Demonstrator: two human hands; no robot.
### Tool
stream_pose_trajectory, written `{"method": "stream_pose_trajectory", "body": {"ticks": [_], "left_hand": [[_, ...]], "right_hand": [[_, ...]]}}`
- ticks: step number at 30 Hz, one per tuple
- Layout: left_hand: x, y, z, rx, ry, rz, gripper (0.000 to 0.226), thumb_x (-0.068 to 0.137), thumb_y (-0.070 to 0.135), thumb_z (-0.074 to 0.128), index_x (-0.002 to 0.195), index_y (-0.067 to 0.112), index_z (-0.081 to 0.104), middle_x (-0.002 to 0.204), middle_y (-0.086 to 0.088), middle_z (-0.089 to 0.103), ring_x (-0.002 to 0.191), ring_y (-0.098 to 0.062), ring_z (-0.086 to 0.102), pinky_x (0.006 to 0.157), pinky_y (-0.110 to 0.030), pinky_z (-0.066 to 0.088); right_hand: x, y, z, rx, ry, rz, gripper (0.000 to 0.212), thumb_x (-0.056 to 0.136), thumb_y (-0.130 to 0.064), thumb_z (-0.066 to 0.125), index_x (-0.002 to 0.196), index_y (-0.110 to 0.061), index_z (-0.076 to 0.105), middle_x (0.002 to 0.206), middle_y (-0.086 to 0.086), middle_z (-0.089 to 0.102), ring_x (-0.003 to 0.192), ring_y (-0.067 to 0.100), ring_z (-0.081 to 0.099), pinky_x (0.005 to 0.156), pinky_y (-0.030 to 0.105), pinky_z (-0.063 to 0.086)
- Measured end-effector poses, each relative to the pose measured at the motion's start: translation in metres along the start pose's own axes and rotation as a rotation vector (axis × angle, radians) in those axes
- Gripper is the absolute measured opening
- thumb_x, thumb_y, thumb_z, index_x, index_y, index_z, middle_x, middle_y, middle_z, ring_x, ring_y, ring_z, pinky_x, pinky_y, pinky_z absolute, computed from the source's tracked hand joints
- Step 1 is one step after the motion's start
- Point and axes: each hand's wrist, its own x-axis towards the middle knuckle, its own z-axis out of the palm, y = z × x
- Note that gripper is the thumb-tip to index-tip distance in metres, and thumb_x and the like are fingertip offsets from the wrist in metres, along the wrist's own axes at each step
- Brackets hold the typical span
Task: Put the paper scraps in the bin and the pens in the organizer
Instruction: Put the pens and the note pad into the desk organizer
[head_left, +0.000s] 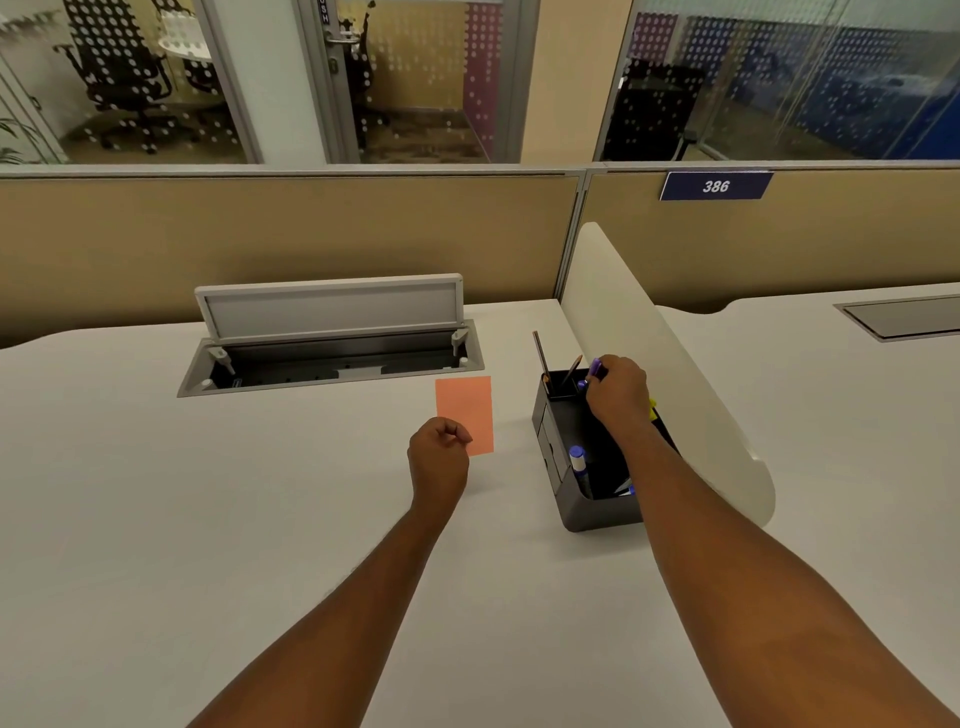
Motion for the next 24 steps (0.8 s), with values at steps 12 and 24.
{"method": "stream_pose_trajectory", "body": {"ticks": [12, 24], "left_hand": [[0.001, 0.01, 0.002, -0.077, 0.02, -0.009, 0.028, 0.081, -0.014, 0.045, 0.072, 0.007, 0.061, 0.077, -0.006, 0.059, 0.071, -0.012, 0.051, 0.071, -0.023, 0.043], [-0.006, 0.024, 0.011, -0.093, -0.013, 0.015, 0.039, 0.084, -0.012, 0.039, 0.062, 0.018, 0.051, 0.074, 0.001, 0.053, 0.07, -0.009, 0.047, 0.065, -0.019, 0.042]], "right_hand": [[-0.003, -0.008, -0.004, 0.147, 0.05, 0.085, 0.054, 0.078, 0.0, 0.072, 0.129, -0.006, 0.054, 0.127, 0.015, 0.056, 0.113, 0.03, 0.058, 0.087, 0.036, 0.053], [-0.047, -0.033, -0.006, 0.298, 0.179, -0.359, 0.026, 0.09, -0.022, 0.06, 0.111, -0.007, 0.063, 0.104, 0.01, 0.064, 0.087, 0.02, 0.062, 0.072, 0.025, 0.054]]}}
